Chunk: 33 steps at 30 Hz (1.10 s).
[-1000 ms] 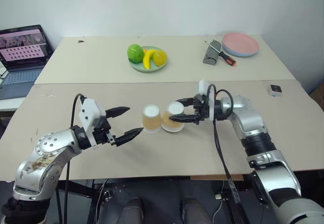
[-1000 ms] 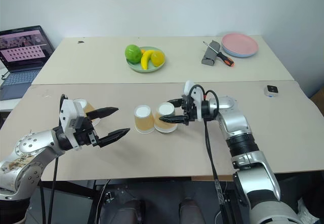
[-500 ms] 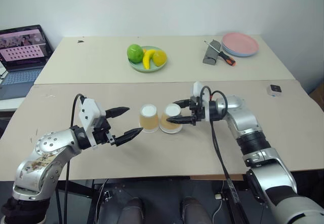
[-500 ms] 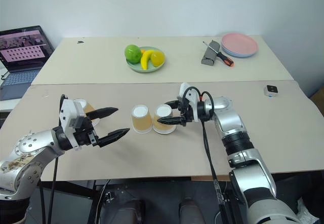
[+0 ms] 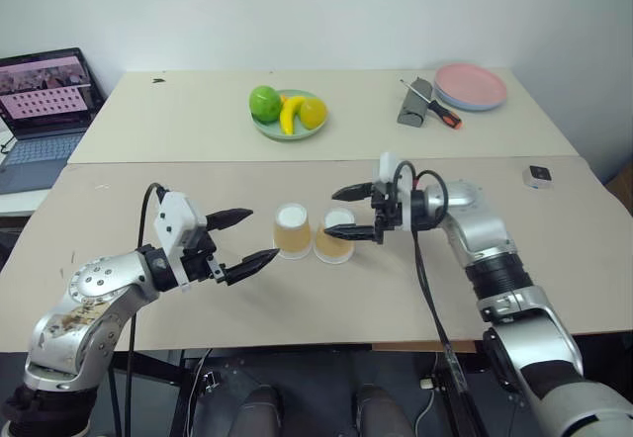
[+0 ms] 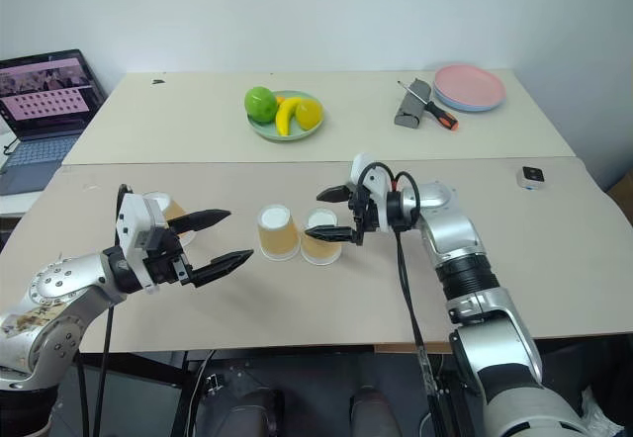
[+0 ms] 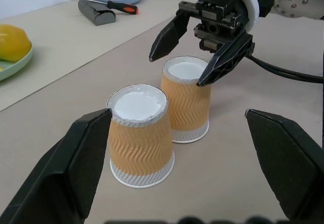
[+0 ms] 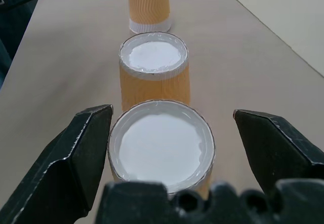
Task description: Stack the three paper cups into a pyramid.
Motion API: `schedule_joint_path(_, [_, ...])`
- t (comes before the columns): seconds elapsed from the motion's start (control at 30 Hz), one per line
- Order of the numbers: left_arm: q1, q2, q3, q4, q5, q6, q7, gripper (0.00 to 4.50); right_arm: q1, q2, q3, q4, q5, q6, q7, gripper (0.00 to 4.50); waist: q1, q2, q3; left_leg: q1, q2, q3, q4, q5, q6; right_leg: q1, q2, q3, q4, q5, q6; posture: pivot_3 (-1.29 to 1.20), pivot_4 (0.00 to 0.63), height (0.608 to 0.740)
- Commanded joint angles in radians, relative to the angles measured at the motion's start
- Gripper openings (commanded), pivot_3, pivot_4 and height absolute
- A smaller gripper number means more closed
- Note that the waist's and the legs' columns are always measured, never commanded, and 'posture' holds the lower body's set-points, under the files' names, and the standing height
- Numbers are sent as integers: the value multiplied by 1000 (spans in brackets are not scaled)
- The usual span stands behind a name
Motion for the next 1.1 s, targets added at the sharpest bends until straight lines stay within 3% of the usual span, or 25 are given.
schedule_joint_path(0.03, [-13, 5, 19, -33, -6, -15, -2, 4500, 43, -76, -56, -221, 90, 95, 34, 4444, 3, 0, 0, 0, 0, 0, 0, 0, 0, 0, 0, 0, 0, 0, 0, 0, 150, 740])
schedule_joint_path(0.17, [28, -8, 45, -63, -6, -10, 33, 4500, 106, -187, -130, -463, 197, 260, 13, 4444, 5, 0, 0, -1, 0, -1, 0, 0, 0, 0, 0, -1, -1, 0, 0, 0, 150, 740])
schedule_joint_path(0.27, [37, -70, 89, -86, 33, -24, 172, 4500, 93, -209, -167, -529, 242, 340, -51, 4444, -1, 0, 0, -1, 0, 0, 0, 0, 0, 0, -1, 0, 0, 0, 0, 0, 150, 740])
schedule_joint_path(0.43, [62, -364, 117, -233, 265, -53, 658, 4500, 124, -234, -173, -561, 237, 365, -102, 4444, 4, -4, 0, 1, 0, 0, 1, 0, 0, 2, 0, 0, 0, 0, 0, 0, 150, 740])
schedule_joint_path(0.57, [160, -490, 49, -287, 469, -69, 849, 4500, 128, -238, -174, -534, 224, 353, -134, 4444, 8, -6, -1, -3, -3, 0, 1, 0, 0, 0, -4, 0, -2, 0, 0, 0, 150, 740])
schedule_joint_path(0.8, [241, -590, 2, -156, 545, -141, 896, 4500, 126, -253, -187, -517, 238, 357, -160, 4444, 22, -6, -1, -1, -4, 0, 1, 0, 0, 1, -4, -1, -1, 0, 0, 0, 150, 740])
schedule_joint_path(1.1, [39, -510, 36, 37, 470, -111, 777, 4500, 154, -297, -220, -511, 239, 347, -171, 4444, 32, -6, -1, -2, -4, 0, 1, 0, 0, 1, -4, -2, -3, 0, 0, 0, 150, 740])
